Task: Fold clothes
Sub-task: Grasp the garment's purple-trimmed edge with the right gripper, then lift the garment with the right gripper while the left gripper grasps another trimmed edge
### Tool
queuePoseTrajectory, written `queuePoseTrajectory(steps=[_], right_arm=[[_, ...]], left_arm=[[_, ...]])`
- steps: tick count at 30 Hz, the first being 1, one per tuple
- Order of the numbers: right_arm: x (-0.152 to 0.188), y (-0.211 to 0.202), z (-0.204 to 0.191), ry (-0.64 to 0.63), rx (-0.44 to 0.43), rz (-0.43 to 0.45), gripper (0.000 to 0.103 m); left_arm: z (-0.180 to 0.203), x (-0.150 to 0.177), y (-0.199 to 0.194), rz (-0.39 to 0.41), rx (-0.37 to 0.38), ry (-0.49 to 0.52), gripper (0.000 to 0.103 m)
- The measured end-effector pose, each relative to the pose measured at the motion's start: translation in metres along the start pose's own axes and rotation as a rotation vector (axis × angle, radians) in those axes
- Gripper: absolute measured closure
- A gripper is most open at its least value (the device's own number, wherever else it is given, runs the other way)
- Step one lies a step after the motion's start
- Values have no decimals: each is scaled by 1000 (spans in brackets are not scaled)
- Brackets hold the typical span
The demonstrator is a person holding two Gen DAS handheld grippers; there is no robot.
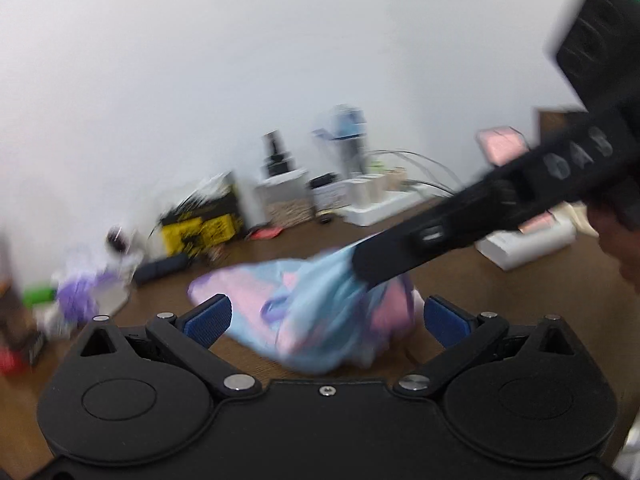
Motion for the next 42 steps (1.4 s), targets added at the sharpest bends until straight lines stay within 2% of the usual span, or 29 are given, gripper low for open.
queuePoseTrajectory(steps=[2,5,7,8,9,10,13,16,18,19,20,21,22,23,24,26,28,31,32,35,36,38,40,42], right_arm=[[11,-2,-4,20,5,-8,97],[19,-10,-1,40,48,16,91],[25,-18,4,33,108,38,71],[27,-22,6,33,136,48,65],[29,-25,9,38,159,56,51],[32,-29,13,43,190,68,42],[50,-43,19,36,266,70,41],[70,-31,6,-68,281,-12,41],[84,-8,-19,-250,274,-89,42],[88,1,-29,-335,274,-114,42],[90,8,-33,-392,283,-128,42],[91,17,-39,-469,298,-146,42],[91,27,-40,-524,312,-163,42],[90,39,-39,-587,333,-186,42],[89,44,-36,-601,344,-195,46],[87,61,-27,-625,358,-243,68],[88,72,-21,-627,366,-285,98],[78,65,-18,-620,415,-241,98],[67,53,-19,-593,426,-192,98],[36,12,-20,-517,462,-52,98],[28,-3,-21,-509,489,-12,98],[20,-26,-23,-504,529,38,99],[15,-49,-24,-492,577,72,99],[16,-67,-21,-496,640,87,99]], left_arm=[[13,5,2,4,-3,76,5],[12,9,11,-18,-17,92,27],[8,17,19,-60,-20,88,59],[4,23,26,-94,-23,85,64],[1,27,27,-112,-22,84,72],[-6,32,30,-132,-17,70,80],[-26,41,34,-165,-17,14,89],[-51,44,27,-163,-89,-65,89],[-74,43,17,-167,-150,-151,84],[-73,41,9,-167,-153,-173,65],[-76,39,-1,-158,-148,-215,50],[-80,38,-11,-148,-142,-258,15],[-81,36,-17,-139,-143,-270,0],[-80,36,-32,-102,-152,-297,0],[-76,37,-39,-100,-148,-302,0],[-67,43,-49,-114,-132,-310,0],[-56,53,-55,-139,-110,-320,0],[-40,70,-58,-174,-95,-372,0],[-31,75,-53,-181,-63,-440,0],[-10,70,-31,-165,-35,-516,1],[-7,69,-26,-165,-46,-516,4],[2,61,-9,-156,-128,-454,14],[10,55,4,-155,-208,-358,37],[9,57,6,-160,-246,-325,38]])
Point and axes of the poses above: each gripper's, at about its wrist camera, not at the fingertips, and y roughly the way its jaws point, z to its right, x to its underside, the point moved 8 cm from there along y, roughly the way its jaws point, and after that the axes turned 1 degree about z, right-handed, at the moved point
